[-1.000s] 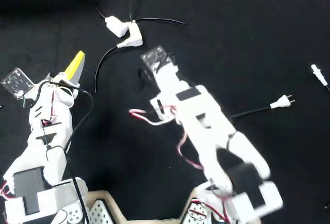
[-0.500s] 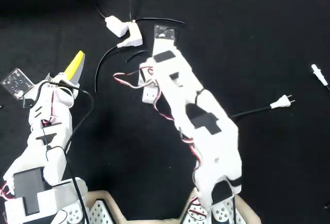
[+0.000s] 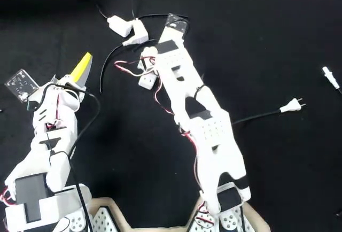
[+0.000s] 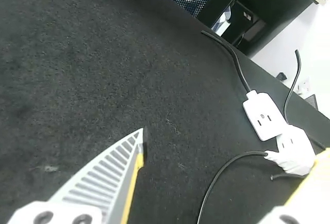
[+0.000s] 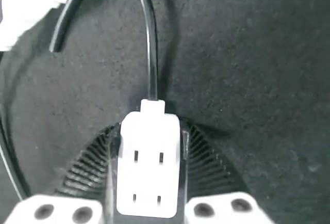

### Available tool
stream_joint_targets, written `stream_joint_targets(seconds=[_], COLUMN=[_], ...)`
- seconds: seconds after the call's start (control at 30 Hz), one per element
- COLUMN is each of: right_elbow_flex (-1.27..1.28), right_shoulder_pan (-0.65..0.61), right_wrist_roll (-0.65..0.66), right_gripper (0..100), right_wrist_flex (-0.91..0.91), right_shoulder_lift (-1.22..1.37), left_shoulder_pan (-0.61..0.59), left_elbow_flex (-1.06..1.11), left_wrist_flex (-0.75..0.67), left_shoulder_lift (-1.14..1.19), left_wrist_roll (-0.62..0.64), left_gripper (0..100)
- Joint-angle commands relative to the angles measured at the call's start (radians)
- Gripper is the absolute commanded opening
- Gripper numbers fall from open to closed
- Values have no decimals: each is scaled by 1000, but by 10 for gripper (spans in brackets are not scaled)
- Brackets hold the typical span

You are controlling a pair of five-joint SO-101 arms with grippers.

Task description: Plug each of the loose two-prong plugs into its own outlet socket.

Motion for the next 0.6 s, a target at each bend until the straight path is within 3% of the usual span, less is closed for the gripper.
stream_joint_targets(seconds=[0.0,0.2,0.4,0.57], right_elbow_flex=[-97,-202,-236,-237], right_shoulder_pan=[26,21,21,20], right_wrist_roll=[-37,14,26,26], right_gripper=[128,380,400,400], right_wrist_flex=[60,129,169,175], right_shoulder_lift=[47,93,91,88], left_shoulder_pan=[10,7,-1,-54], left_elbow_flex=[-5,5,38,36], left_wrist_flex=[-25,-21,-20,-18], left_shoulder_lift=[-32,-32,-44,-44], left_wrist_roll=[-9,-12,-199,-222], left_gripper=[467,467,468,468])
